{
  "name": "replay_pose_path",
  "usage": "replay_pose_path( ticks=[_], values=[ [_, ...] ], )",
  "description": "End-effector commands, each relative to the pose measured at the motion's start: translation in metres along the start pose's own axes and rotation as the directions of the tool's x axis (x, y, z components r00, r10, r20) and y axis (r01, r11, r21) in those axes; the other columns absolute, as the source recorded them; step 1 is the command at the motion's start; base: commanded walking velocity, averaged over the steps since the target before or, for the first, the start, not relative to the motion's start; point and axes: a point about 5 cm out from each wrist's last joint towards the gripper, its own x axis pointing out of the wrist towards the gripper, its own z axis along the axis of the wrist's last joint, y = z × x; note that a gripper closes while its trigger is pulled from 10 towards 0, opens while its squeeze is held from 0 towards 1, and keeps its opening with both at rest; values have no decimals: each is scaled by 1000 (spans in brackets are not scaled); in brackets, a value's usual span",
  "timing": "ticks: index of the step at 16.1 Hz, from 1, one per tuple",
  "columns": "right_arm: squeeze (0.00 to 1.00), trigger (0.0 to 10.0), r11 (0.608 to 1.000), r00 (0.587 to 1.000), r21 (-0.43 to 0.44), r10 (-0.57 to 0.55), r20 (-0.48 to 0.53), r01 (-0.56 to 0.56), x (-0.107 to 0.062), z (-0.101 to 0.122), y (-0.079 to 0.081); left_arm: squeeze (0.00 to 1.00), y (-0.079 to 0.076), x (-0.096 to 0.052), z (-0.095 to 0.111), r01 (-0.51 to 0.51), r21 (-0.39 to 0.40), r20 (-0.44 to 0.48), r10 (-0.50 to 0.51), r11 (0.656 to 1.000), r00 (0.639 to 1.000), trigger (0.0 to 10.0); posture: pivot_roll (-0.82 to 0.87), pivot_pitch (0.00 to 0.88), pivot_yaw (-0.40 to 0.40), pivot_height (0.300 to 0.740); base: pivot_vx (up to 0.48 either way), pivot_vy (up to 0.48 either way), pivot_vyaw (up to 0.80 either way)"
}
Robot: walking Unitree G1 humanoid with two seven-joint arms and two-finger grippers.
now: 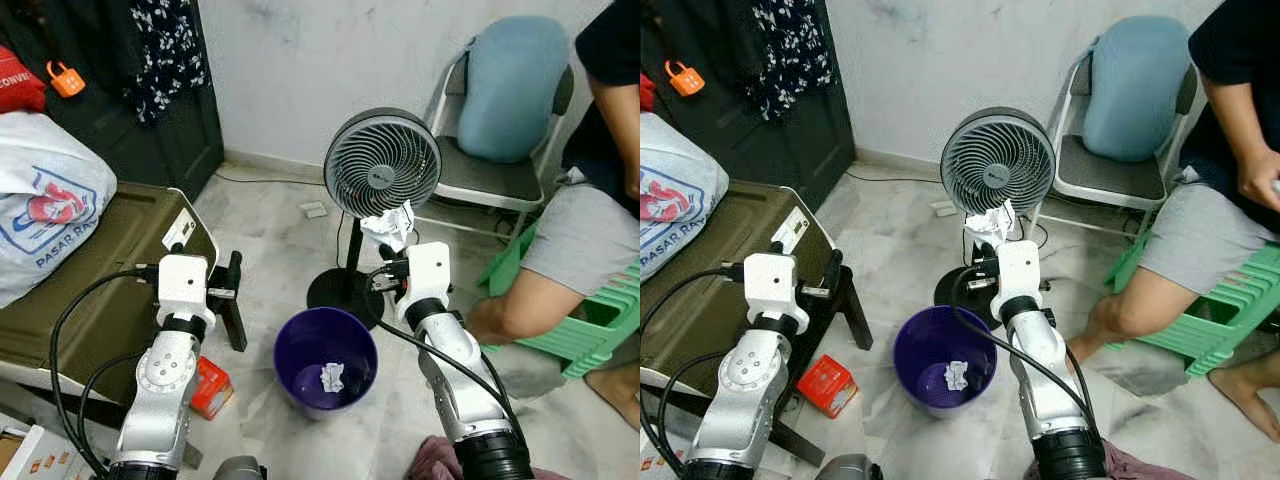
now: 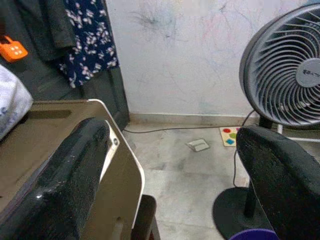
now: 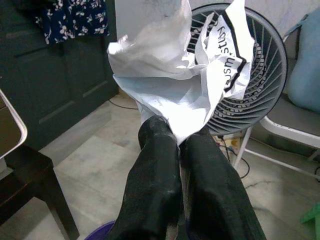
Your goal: Clean up the room
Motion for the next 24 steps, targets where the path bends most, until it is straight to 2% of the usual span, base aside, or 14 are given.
replay_pose_path(
  ticks=[1,3,9,13,14,16,18,19,21,24],
  values=[
    [0,10000,1000,1000,-1,-8,-9,8,0,-2,-2,0,2,0,2,2,11,7,-2,1000,1000,10000,84,0,-38,740,0,0,0],
    [0,10000,1000,1000,-21,-4,-15,4,3,-2,-1,0,2,2,3,2,21,10,-2,1000,1000,10000,84,0,-36,740,0,0,0],
    [0,10000,1000,1000,-30,8,-28,-9,14,-3,6,0,4,0,2,12,41,7,-12,999,1000,10000,102,0,-39,740,0,0,639],
    [0,10000,999,993,-19,-39,-114,38,25,-14,5,0,3,-5,2,93,87,3,-94,992,996,10000,121,0,-28,740,0,0,0],
    [0,10000,999,986,-30,-39,-162,35,29,-22,10,0,-3,-13,2,167,98,6,-168,981,986,10000,139,0,-29,740,0,0,0],
    [0,10000,998,972,-30,-65,-224,60,32,-31,11,0,-5,-23,4,229,111,11,-231,967,973,10000,151,0,-26,740,0,0,0],
    [0,10000,995,957,-32,-99,-271,94,32,-39,9,0,3,-32,4,237,138,-4,-239,962,971,10000,166,10,-16,740,0,0,0],
    [0,10000,992,947,-30,-124,-295,120,31,-45,6,0,13,-39,4,246,165,-21,-246,955,969,10000,174,37,-1,740,0,0,0],
    [0,10000,988,932,-36,-157,-326,153,29,-52,3,0,25,-49,5,262,171,-52,-257,950,965,10000,188,74,17,740,0,0,0],
    [0,10000,978,900,-49,-205,-385,202,24,-64,1,0,23,-54,13,328,189,-56,-323,926,945,10000,211,113,33,740,0,0,0]
  ],
)
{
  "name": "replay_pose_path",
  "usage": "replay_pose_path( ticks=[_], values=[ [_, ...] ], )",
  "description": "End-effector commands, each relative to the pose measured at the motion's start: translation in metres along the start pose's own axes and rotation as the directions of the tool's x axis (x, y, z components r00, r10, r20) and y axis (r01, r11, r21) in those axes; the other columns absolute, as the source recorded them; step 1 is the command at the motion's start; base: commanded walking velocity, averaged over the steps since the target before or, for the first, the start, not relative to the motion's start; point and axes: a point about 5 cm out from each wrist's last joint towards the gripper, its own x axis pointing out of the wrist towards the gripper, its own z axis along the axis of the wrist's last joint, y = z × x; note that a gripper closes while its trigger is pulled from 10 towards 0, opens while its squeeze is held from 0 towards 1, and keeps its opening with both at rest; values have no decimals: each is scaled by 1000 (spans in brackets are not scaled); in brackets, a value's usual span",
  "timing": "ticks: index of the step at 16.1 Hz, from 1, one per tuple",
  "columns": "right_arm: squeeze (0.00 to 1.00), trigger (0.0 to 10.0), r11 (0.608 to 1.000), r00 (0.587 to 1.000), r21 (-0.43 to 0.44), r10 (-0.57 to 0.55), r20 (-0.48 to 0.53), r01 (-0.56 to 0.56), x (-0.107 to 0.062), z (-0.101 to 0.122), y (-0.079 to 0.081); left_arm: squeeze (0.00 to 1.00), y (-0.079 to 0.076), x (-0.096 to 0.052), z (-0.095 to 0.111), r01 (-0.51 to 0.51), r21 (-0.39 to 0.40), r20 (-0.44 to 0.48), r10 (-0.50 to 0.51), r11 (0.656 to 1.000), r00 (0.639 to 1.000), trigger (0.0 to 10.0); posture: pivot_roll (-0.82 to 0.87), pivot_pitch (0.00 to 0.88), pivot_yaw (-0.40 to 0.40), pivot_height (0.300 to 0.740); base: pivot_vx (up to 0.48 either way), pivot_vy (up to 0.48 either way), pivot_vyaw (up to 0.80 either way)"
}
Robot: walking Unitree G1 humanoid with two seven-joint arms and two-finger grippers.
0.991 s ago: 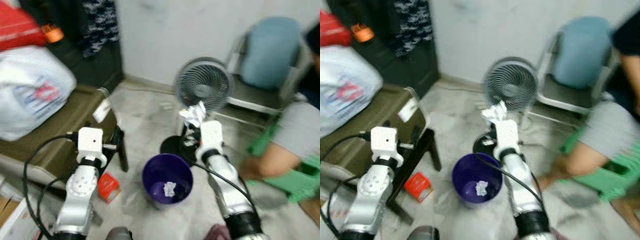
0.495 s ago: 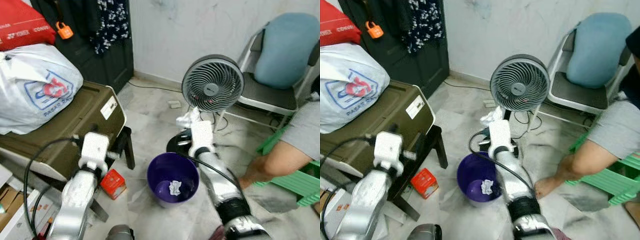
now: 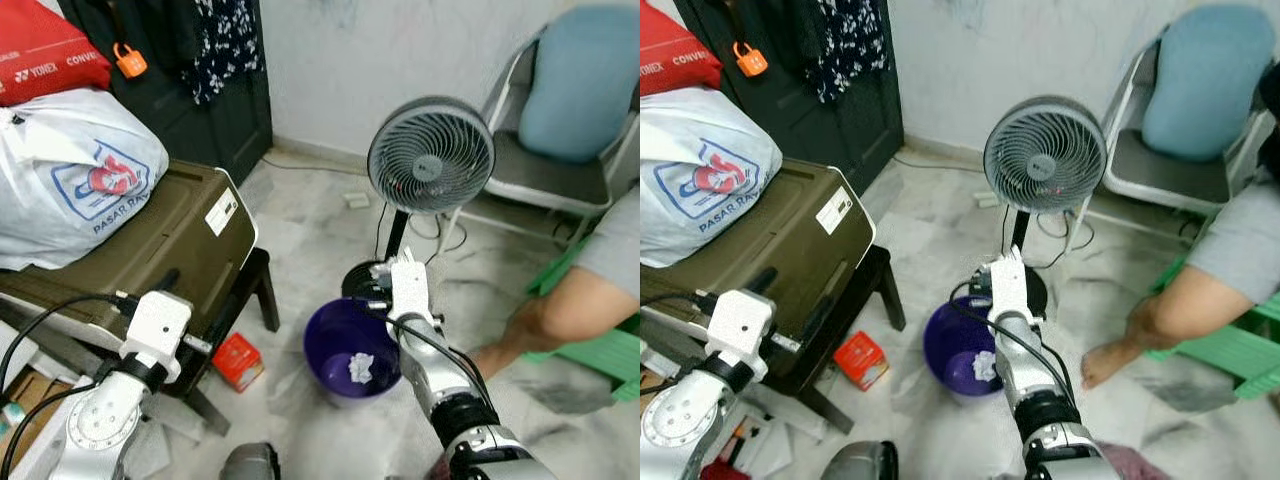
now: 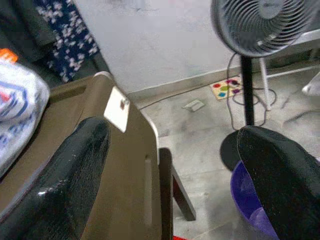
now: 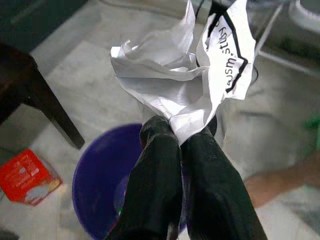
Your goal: Clean up the room
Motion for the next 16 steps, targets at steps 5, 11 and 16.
replay_pose_path(
  ticks=[5,11,16],
  values=[
    [0,10000,994,994,30,-99,-46,101,4,-8,-6,0,-11,-4,30,85,-16,41,-84,996,996,10000,239,182,89,740,0,0,0],
    [0,10000,993,994,36,-107,-34,109,6,-5,-4,0,-9,-18,29,105,-17,-10,-105,994,994,10000,268,211,127,740,0,0,0],
    [0,10000,993,994,36,-107,-34,109,6,-5,-4,0,-9,-18,29,105,-17,-10,-105,994,994,10000,268,211,127,740,0,0,0]
  ],
)
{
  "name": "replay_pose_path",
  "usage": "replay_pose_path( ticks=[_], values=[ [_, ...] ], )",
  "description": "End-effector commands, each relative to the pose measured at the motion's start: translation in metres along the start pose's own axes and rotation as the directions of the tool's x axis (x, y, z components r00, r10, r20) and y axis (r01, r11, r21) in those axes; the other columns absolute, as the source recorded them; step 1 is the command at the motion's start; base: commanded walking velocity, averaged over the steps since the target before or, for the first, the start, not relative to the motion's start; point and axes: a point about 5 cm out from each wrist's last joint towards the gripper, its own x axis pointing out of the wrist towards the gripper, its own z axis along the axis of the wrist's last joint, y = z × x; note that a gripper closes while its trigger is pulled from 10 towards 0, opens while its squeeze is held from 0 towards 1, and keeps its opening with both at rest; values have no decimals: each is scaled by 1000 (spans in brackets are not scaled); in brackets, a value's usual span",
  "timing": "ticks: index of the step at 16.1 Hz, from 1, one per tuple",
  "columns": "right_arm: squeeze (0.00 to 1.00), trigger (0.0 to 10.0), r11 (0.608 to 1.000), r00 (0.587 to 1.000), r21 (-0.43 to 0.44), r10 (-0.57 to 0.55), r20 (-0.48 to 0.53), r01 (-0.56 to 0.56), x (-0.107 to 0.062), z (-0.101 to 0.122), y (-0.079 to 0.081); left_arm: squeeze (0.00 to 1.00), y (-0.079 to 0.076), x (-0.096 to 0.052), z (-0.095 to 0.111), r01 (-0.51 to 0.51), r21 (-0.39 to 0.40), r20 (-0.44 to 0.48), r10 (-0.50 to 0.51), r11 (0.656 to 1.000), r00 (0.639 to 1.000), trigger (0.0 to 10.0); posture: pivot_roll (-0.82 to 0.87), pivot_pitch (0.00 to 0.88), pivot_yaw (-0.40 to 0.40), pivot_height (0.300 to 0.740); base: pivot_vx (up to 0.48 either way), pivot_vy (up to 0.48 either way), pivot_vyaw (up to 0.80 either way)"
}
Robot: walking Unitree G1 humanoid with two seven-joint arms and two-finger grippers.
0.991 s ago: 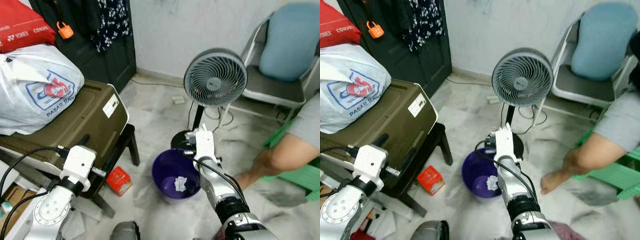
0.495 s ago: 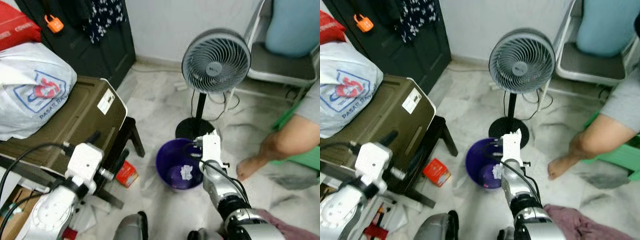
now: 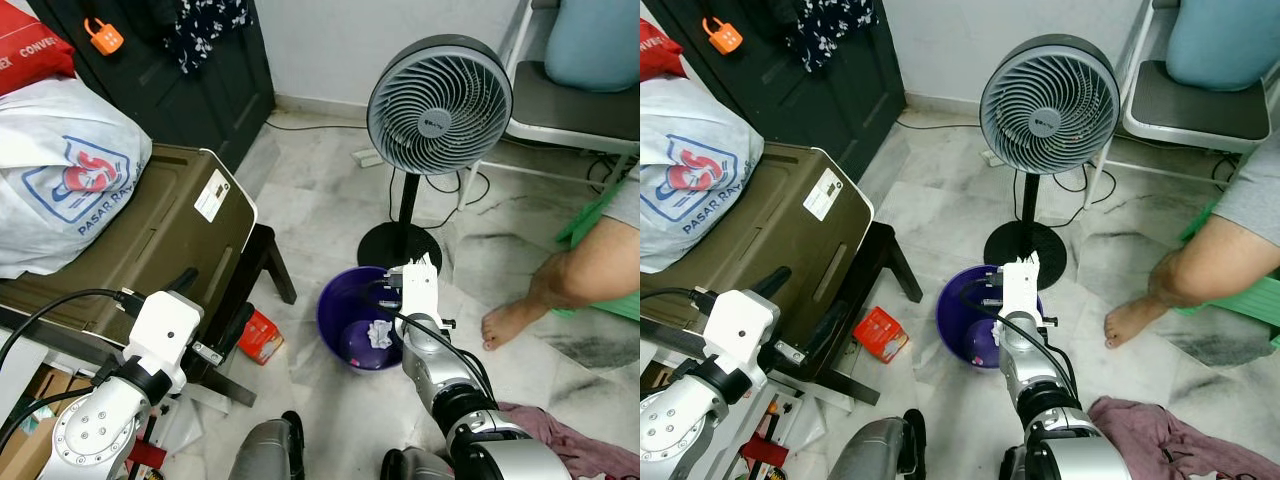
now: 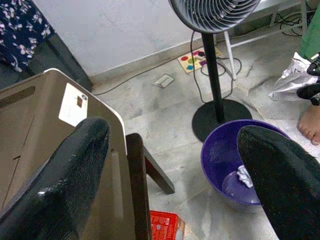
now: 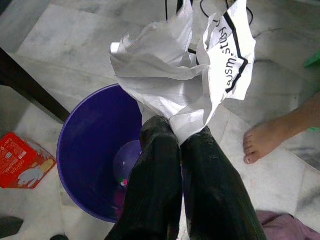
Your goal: Clean up the room
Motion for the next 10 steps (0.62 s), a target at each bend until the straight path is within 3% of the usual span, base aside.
replay_pose_path(
  ticks=[1,10],
  values=[
    [0,10000,1000,1000,8,5,-5,-5,-1,-1,4,0,2,-3,0,-1,4,-10,1,1000,1000,10000,268,211,127,740,0,0,0],
    [0,10000,1000,1000,9,7,-1,-7,0,1,6,0,3,-5,1,-2,4,-23,2,1000,1000,10000,271,212,130,740,0,0,0]
  ],
)
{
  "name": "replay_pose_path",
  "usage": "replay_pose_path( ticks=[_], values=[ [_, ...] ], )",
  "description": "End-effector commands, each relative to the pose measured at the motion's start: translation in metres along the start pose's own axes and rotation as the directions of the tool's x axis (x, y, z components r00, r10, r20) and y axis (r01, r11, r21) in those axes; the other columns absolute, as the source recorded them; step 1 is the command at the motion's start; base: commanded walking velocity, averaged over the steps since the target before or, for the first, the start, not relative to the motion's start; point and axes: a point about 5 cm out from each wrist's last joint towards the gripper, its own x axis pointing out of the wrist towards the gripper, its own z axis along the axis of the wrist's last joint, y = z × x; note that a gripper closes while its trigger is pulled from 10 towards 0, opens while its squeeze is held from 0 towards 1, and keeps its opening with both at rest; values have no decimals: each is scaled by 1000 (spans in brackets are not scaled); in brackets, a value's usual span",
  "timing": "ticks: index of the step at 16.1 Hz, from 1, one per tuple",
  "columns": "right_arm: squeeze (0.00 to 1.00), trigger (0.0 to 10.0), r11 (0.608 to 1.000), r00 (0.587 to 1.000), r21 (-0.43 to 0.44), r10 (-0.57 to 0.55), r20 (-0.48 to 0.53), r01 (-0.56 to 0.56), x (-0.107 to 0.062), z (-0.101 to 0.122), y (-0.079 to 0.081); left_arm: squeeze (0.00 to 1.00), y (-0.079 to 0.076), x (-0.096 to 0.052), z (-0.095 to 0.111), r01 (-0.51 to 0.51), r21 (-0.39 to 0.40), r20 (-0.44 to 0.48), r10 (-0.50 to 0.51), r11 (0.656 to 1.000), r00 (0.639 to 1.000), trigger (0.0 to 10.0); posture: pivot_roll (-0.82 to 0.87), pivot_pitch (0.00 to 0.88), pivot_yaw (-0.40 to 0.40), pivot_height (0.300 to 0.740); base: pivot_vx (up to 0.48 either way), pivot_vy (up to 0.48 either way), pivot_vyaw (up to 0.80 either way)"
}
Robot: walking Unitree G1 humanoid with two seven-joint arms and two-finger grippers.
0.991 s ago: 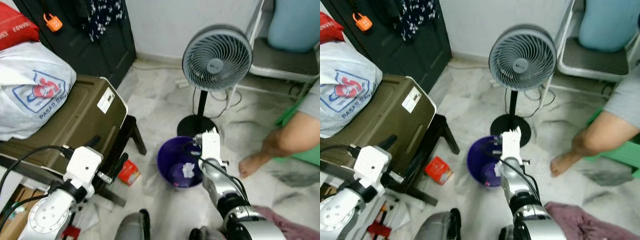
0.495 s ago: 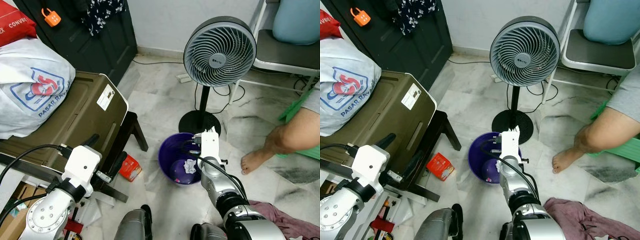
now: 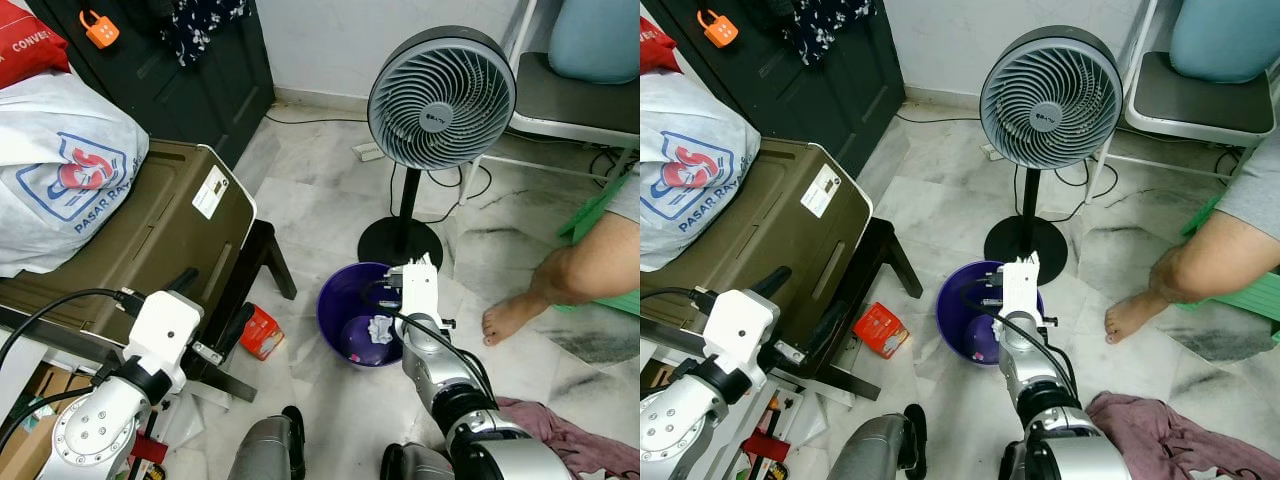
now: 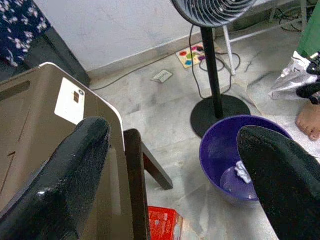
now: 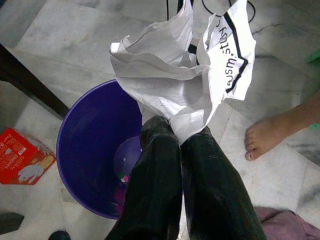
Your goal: Clean up the room
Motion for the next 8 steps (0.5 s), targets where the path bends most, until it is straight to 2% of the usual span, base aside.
replay_pose_path(
  ticks=[1,8],
  values=[
    [0,10000,1000,1000,10,5,-5,-5,-1,0,5,0,3,-4,1,-3,5,-12,3,1000,1000,10000,271,212,130,740,0,0,0],
    [0,10000,1000,1000,10,5,-5,-5,-1,0,5,0,3,-4,1,-3,5,-12,3,1000,1000,10000,271,212,130,740,0,0,0]
  ],
)
